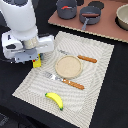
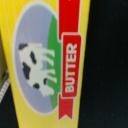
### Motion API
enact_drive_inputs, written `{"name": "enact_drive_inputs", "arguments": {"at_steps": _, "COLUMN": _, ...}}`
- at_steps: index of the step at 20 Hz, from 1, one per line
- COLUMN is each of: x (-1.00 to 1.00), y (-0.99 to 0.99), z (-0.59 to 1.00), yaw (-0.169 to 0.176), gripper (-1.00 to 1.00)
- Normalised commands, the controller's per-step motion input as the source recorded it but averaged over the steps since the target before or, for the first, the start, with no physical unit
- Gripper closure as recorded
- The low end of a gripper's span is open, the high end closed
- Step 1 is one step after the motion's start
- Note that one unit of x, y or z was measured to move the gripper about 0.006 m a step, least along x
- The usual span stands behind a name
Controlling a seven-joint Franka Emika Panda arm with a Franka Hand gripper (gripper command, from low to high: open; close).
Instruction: Interact with the objects in diverse but meaningful ways.
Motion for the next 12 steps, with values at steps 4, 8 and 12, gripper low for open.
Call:
{"name": "enact_drive_inputs", "arguments": {"at_steps": 4, "x": -0.35, "y": 0.05, "z": -0.17, "yaw": 0.000, "gripper": 1.00}}
{"name": "enact_drive_inputs", "arguments": {"at_steps": 8, "x": -0.02, "y": 0.08, "z": 0.25, "yaw": -0.022, "gripper": 1.00}}
{"name": "enact_drive_inputs", "arguments": {"at_steps": 12, "x": 0.51, "y": 0.49, "z": 1.00, "yaw": -0.034, "gripper": 1.00}}
